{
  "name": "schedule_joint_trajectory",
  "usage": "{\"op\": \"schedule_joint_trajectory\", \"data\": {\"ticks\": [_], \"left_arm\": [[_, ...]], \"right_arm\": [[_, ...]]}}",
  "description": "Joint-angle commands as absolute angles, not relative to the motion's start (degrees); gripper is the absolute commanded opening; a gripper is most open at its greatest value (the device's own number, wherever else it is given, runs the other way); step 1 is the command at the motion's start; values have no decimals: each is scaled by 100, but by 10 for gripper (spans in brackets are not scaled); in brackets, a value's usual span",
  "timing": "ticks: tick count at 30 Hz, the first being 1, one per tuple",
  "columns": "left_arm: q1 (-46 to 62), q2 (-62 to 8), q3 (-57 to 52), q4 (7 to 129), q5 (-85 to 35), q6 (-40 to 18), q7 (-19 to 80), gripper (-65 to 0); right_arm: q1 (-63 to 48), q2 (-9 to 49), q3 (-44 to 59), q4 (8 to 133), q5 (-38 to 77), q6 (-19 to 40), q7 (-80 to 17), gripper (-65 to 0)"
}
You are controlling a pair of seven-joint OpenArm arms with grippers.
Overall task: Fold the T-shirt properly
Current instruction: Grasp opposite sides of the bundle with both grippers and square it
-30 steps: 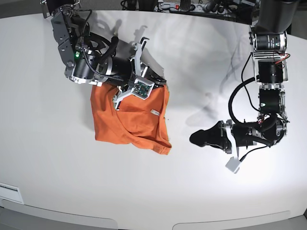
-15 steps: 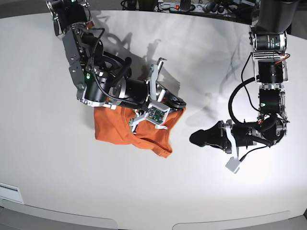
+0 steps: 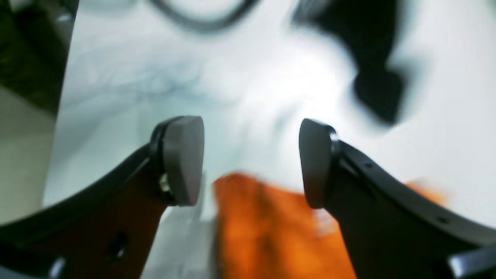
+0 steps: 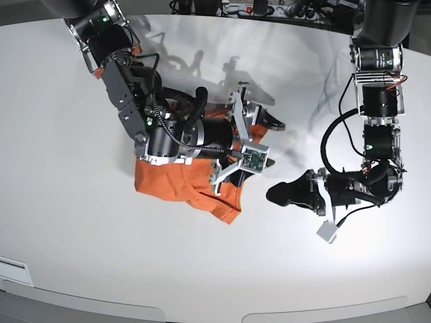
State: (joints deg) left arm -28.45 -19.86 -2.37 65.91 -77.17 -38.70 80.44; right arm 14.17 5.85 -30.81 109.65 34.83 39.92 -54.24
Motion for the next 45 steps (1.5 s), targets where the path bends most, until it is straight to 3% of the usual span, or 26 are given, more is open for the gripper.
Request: {"op": "schedule_joint_trajectory", "data": {"ticks": [1, 3, 4, 5, 7, 8, 16, 29, 37, 45], "left_arm": [[-3035, -2032, -270, 6681, -7889, -3944, 8000, -650], [-3037, -2038, -270, 6681, -8079, -3946, 8000, -650], [-3035, -2049, -270, 6681, -8197, -3948, 8000, -650], [-3030, -2073, -270, 6681, -8342, -3977, 8000, -650], [-3035, -2115, -257, 6681, -8500, -4000, 8000, -650], [-3037, -2112, -231, 6683, -8500, -4000, 8000, -650], [-3017, -2112, 1002, 7474, -8500, -3953, 8000, -650], [-3002, -2220, 3347, 7876, -6665, -4000, 8000, -650], [-2998, -2401, 3653, 7859, -5666, -4000, 8000, -650], [-2906, -2399, 3675, 7819, -4530, -4000, 7210, -650]], "right_arm": [[1621, 558, -2897, 11231, 3577, 4000, -5349, -248], [1715, 582, -2451, 11393, 3441, 3865, -5365, -256], [1732, 591, -2196, 11395, 3334, 3835, -5319, -292], [1734, 591, -1949, 11389, 3203, 3835, -5312, -361], [1769, 652, -1553, 11338, 3085, 3837, -5288, -584], [1778, 735, -1402, 11268, 3107, 3835, -5196, -650], [2051, 1420, -1164, 9714, 3181, 4000, -4606, -650], [2421, 2049, -1164, 8064, 3529, 4000, -4626, -650], [1968, 2080, -1164, 7999, 3774, 4000, -4617, -650], [1398, 2222, -1162, 8036, 3776, 4000, -4624, -650]]}}
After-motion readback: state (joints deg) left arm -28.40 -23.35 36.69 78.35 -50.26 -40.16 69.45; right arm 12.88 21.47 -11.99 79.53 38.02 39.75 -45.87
